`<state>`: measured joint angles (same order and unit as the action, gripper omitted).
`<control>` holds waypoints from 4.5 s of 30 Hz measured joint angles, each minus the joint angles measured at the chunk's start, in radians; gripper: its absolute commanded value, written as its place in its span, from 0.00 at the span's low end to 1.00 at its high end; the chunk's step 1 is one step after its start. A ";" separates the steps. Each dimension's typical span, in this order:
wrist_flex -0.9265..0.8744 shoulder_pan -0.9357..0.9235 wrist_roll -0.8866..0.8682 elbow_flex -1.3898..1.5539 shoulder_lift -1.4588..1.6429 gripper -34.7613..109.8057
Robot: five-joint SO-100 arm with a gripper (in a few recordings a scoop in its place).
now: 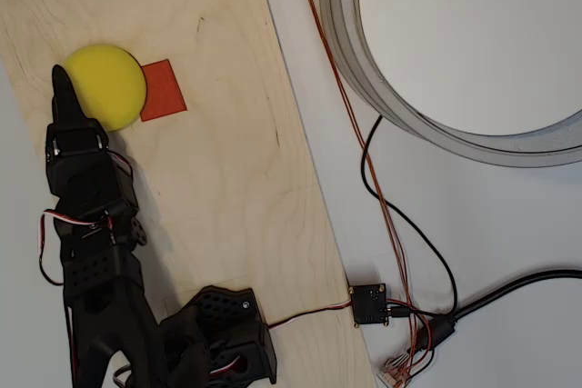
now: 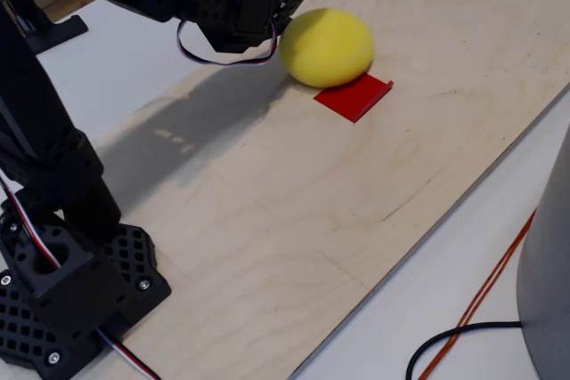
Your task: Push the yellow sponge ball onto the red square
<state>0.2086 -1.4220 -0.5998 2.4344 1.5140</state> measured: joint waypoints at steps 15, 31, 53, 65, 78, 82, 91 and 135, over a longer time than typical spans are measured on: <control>0.043 -0.064 0.083 -0.009 -0.044 0.39; 0.077 -0.133 0.140 -0.009 -0.071 0.39; 0.091 -0.083 0.052 0.060 -0.012 0.39; 0.091 -0.084 0.127 0.213 0.313 0.37; 0.060 -0.252 0.554 0.107 0.569 0.31; 0.012 -0.259 0.580 0.054 0.650 0.31; -0.032 -0.202 0.611 -0.020 0.716 0.49; -0.124 -0.244 0.603 -0.183 0.630 0.24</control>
<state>0.0844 -1.6659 0.0031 2.2519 2.1445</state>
